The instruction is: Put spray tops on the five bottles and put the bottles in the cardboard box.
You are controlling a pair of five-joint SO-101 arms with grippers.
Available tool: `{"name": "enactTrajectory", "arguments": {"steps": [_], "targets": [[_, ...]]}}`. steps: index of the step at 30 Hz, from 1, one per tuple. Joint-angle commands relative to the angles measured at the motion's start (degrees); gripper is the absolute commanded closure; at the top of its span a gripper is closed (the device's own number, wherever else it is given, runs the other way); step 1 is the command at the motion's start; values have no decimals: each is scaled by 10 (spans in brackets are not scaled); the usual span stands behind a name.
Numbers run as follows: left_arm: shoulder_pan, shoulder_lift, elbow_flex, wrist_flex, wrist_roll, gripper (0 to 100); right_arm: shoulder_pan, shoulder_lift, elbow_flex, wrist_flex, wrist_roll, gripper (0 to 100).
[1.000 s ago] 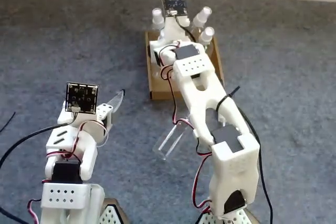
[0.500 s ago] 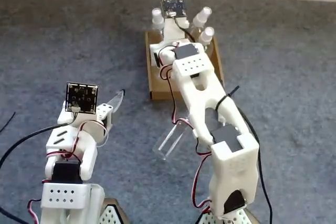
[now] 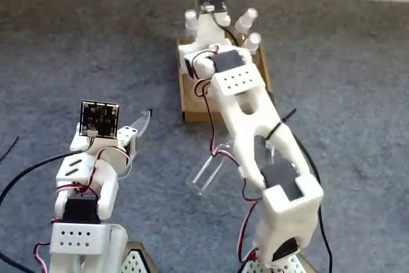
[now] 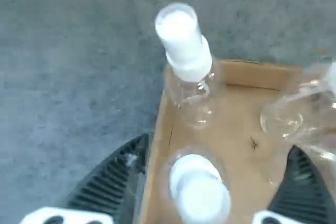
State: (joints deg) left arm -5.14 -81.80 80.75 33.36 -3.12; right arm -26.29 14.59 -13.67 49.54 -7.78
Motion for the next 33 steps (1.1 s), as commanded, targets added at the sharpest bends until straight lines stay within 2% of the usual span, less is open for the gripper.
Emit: {"name": "enactTrajectory", "arguments": {"steps": [1,5,12,15,19,23,29,33], "targets": [[-7,-7,-1,-15,3,727,-6,-106,-48,73,5,676],[-7,-7,0,-15,3,727,-3,-179,-99,189,5,676],[-7,-7,0,-15,3,727,0,-267,-160,453,5,676],[-7,-7,0,-15,3,727,35,-284,-137,517,2,676],[-7,-6,0,-15,3,727,61,-297,-5,509,1,676],[-7,-6,0,-15,3,727,0,-314,170,479,-3,677],[-7,-2,0,-15,3,727,-68,-348,431,266,-106,677],[-7,-2,0,-15,3,727,-82,-349,517,152,-195,677]]}}
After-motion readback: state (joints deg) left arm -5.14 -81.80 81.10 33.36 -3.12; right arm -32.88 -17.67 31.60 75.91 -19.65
